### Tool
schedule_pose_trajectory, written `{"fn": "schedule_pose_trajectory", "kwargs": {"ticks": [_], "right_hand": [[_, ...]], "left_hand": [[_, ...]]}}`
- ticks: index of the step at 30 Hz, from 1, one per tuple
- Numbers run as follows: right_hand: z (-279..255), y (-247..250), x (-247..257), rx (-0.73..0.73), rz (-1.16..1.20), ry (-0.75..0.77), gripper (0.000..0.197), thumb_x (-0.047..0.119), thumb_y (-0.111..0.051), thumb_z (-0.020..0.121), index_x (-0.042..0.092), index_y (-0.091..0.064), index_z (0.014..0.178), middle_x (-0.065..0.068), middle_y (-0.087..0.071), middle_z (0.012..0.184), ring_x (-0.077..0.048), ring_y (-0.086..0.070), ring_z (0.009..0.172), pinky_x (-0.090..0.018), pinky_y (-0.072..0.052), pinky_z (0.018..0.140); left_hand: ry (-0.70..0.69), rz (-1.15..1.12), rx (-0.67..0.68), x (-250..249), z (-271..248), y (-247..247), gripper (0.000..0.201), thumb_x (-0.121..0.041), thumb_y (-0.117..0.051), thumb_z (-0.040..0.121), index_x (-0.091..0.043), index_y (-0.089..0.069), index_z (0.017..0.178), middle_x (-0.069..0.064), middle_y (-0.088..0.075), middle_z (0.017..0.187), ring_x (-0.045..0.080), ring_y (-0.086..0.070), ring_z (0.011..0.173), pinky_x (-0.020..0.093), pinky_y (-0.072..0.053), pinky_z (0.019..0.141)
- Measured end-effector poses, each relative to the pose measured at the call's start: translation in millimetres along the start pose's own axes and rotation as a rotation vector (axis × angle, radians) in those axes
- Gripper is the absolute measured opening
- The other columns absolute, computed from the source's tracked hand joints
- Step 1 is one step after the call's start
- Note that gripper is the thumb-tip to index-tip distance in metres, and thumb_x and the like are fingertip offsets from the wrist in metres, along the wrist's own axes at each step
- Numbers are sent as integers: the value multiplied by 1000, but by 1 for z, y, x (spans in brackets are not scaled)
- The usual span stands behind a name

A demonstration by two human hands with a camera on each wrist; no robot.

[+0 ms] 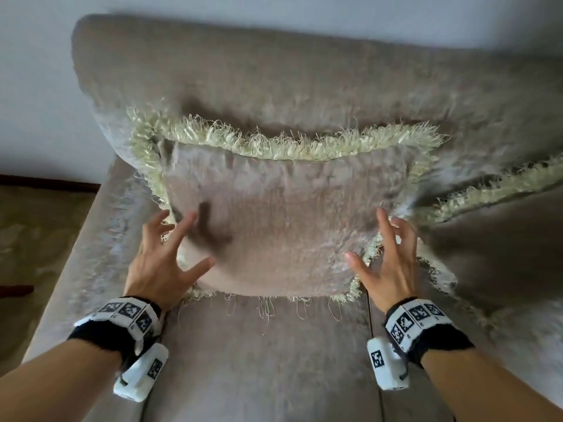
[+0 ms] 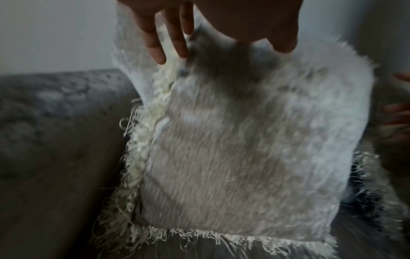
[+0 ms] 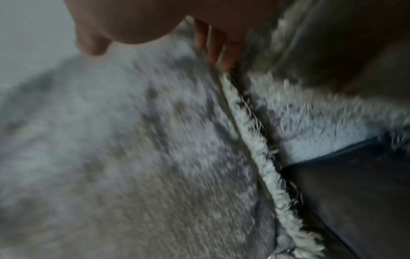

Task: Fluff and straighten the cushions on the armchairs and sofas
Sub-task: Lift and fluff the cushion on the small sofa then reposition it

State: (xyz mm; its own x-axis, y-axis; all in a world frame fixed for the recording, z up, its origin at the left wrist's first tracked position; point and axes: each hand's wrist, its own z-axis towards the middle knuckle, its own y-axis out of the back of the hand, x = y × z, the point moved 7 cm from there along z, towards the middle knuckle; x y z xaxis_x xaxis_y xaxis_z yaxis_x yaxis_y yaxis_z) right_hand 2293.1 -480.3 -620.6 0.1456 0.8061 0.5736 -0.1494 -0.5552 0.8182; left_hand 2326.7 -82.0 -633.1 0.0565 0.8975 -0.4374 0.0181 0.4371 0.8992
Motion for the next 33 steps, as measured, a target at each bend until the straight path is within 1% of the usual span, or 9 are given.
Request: {"fn": "schedule_pose_trajectory", "kwargs": {"ticks": [7,10,15,19,22,24,26,28,33], "right_hand": [[16,-74,-46,-116,158,-6,106,77,-62,63,55,-8,152,-19,2,164,-34,-15,151,-14,-14,117],[21,-90,-57,-113,171,-50,118,82,-60,55,47,-2,151,-20,6,166,-39,-12,151,-36,-15,114],[41,-103,-64,-138,246,-75,121,71,-64,48,53,3,146,-26,4,165,-42,-2,152,-39,-11,109],[50,-106,-68,-200,291,43,119,64,-67,52,45,-3,150,2,-8,159,-35,-5,154,-49,-13,119],[44,-91,-52,-278,288,252,107,80,-63,69,48,-6,153,26,0,157,4,0,150,-24,-11,121],[38,-75,-39,-327,272,380,100,88,-50,74,54,-3,155,34,-1,160,4,-4,151,-28,-16,123],[38,-55,-28,-339,242,417,101,90,-48,73,54,-3,155,18,-6,166,-17,-9,155,-48,-19,123],[45,-29,-7,-266,206,386,104,92,-51,69,52,-9,155,-20,-17,163,-40,-20,151,-47,-22,122],[74,38,78,-138,26,575,106,86,-61,65,33,-34,152,-27,-37,136,-24,-39,128,-17,-25,113]], "left_hand": [[-116,-216,-174,43,20,-70,107,-69,-79,58,-34,-32,147,36,-16,159,53,-25,146,70,-39,107],[-107,-338,-174,51,29,-88,118,-85,-73,55,-35,-24,150,33,-15,160,42,-22,151,64,-36,111],[28,-360,-138,54,44,-105,131,-22,-103,39,-29,-28,146,22,-41,142,32,-42,133,63,-44,104],[57,-428,-131,57,43,-107,139,-32,-99,37,-33,-21,153,9,-45,145,22,-43,137,47,-37,112],[55,-452,-154,45,33,-97,140,-40,-94,38,-26,-25,159,6,-43,155,18,-41,143,40,-33,116],[48,-498,-183,35,21,-87,137,-49,-86,38,-32,-24,159,-18,-39,153,-7,-34,141,25,-27,119],[53,-552,-203,24,9,-78,132,-53,-85,38,-57,-19,152,-45,-32,141,-23,-30,134,12,-24,116],[134,-608,-204,18,-5,-75,130,-55,-97,35,-72,-21,140,-56,-29,135,-11,-38,133,25,-31,116],[370,-626,-225,8,-34,-95,121,-19,-95,47,-44,-16,135,6,-58,124,36,-64,109,51,-50,101]]}}
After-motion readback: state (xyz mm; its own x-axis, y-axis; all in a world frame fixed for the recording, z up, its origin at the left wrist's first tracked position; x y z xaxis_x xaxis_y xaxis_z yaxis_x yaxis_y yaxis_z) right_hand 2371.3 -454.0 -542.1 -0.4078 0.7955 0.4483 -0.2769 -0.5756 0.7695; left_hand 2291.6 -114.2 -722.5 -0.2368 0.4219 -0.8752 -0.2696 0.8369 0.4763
